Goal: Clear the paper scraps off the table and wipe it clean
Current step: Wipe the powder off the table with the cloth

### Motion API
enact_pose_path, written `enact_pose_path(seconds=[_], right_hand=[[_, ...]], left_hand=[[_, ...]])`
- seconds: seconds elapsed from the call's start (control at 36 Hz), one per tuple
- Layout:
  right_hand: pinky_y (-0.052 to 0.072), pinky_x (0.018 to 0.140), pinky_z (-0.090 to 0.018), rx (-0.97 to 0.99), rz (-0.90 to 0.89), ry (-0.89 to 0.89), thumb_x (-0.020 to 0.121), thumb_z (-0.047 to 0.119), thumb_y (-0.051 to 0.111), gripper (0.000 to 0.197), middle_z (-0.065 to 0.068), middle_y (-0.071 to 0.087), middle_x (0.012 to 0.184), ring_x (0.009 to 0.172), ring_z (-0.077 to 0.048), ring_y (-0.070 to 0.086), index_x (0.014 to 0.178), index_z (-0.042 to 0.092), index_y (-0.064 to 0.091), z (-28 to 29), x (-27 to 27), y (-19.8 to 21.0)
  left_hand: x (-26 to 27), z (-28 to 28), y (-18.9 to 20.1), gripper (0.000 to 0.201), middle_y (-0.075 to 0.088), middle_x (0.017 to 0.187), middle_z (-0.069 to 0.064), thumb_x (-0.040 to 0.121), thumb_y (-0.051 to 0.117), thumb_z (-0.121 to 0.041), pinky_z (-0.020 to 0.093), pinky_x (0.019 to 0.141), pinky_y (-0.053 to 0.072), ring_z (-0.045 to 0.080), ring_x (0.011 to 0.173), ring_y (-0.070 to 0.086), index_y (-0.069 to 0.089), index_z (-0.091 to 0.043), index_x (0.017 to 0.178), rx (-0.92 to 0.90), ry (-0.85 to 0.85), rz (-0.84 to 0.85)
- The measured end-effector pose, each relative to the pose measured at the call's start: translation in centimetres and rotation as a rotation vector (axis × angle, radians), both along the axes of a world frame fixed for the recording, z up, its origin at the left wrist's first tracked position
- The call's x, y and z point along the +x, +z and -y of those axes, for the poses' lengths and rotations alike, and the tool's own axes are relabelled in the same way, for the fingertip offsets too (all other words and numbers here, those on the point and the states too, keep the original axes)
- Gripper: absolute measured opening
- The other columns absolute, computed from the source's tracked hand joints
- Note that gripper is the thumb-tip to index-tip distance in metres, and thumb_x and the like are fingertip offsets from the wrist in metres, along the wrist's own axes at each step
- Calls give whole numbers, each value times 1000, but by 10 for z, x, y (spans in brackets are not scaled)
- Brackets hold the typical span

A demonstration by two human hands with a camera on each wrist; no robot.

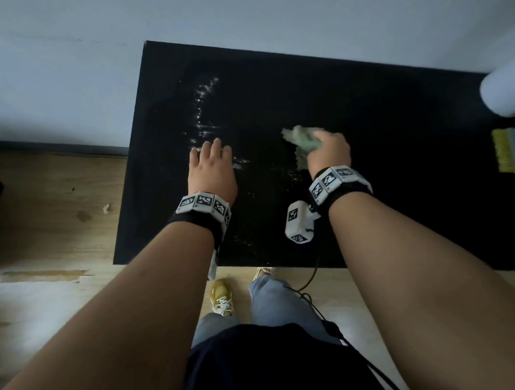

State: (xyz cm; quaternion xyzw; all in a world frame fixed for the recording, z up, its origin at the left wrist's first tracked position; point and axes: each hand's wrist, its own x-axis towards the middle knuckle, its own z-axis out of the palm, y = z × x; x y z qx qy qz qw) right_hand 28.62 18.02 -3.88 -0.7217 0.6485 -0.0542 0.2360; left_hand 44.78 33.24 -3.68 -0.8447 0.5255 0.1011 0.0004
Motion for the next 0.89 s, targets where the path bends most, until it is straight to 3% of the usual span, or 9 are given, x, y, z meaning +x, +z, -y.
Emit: enact_pose_path(seconds=[0.11, 0.19, 0.39, 0.44, 0.5, 0.58, 0.69, 0.78, 0.89], right_hand=[[44, 89, -30, 150, -134, -74, 93, 9, 46, 37, -13, 42, 137, 123, -29, 49, 129, 10, 55, 12, -12, -4], [44, 101, -36, 70, -134, 70, 85, -1, 51, 39, -15, 38, 141, 130, -32, 40, 121, 11, 61, -6, -8, -11], [29, 114, -32, 133, -40, 268, 89, 6, 53, 45, -17, 31, 151, 143, -29, 24, 133, 13, 56, -50, 4, -20], [37, 109, -33, 241, -6, 261, 90, 11, 59, 35, -17, 29, 152, 137, -27, 36, 124, 9, 58, -56, 10, -14], [46, 94, -29, 346, 61, 226, 87, 19, 67, 38, -13, 41, 145, 123, -25, 52, 122, 7, 55, -58, 12, -10], [40, 93, -23, 326, 22, 295, 89, 19, 61, 38, -3, 48, 141, 122, -20, 53, 127, 20, 61, -70, 8, -12], [46, 99, -35, 156, 66, 193, 90, 13, 50, 38, -6, 51, 133, 118, -26, 54, 124, 24, 64, -69, -8, -3], [49, 90, -38, -11, 12, -12, 87, 14, 48, 39, -12, 55, 120, 111, -32, 55, 121, 24, 66, -48, -27, 2], [44, 100, -42, 104, -158, -164, 92, 15, 50, 27, -14, 52, 127, 124, -32, 45, 116, 12, 62, -31, -47, 5]], left_hand=[[-3, 2, 0, 54, 23, 157, 9, 94, 46, -15, 45, 120, 12, 26, 145, 18, 32, -13, 147, 11, 1, -9], [-5, 2, 0, 55, 22, 157, 9, 94, 46, -14, 45, 120, 11, 26, 145, 17, 31, -12, 147, 13, 3, -13], [-7, -1, 2, 54, 24, 157, 10, 93, 45, -12, 45, 120, 12, 26, 145, 19, 33, -12, 146, 1, -1, -3], [-8, -2, 3, 54, 24, 157, 10, 92, 44, -12, 44, 120, 12, 26, 144, 19, 34, -12, 145, -1, -9, 2], [-10, -1, 5, 55, 24, 157, 10, 92, 44, -12, 44, 119, 11, 26, 145, 18, 33, -12, 146, -1, -17, 0], [-14, -1, 5, 54, 23, 157, 10, 93, 44, -13, 44, 119, 11, 26, 145, 18, 32, -12, 146, -1, -25, -9], [-19, 1, 4, 55, 21, 158, 9, 95, 44, -14, 45, 120, 12, 26, 146, 17, 30, -13, 148, 17, -45, -21], [-20, 1, 4, 56, 20, 159, 8, 95, 42, -13, 45, 120, 11, 26, 146, 16, 28, -13, 149, 30, -48, -21], [-18, 0, 2, 57, 19, 159, 8, 95, 43, -13, 45, 120, 11, 25, 146, 15, 27, -14, 149, 45, -43, -14]])
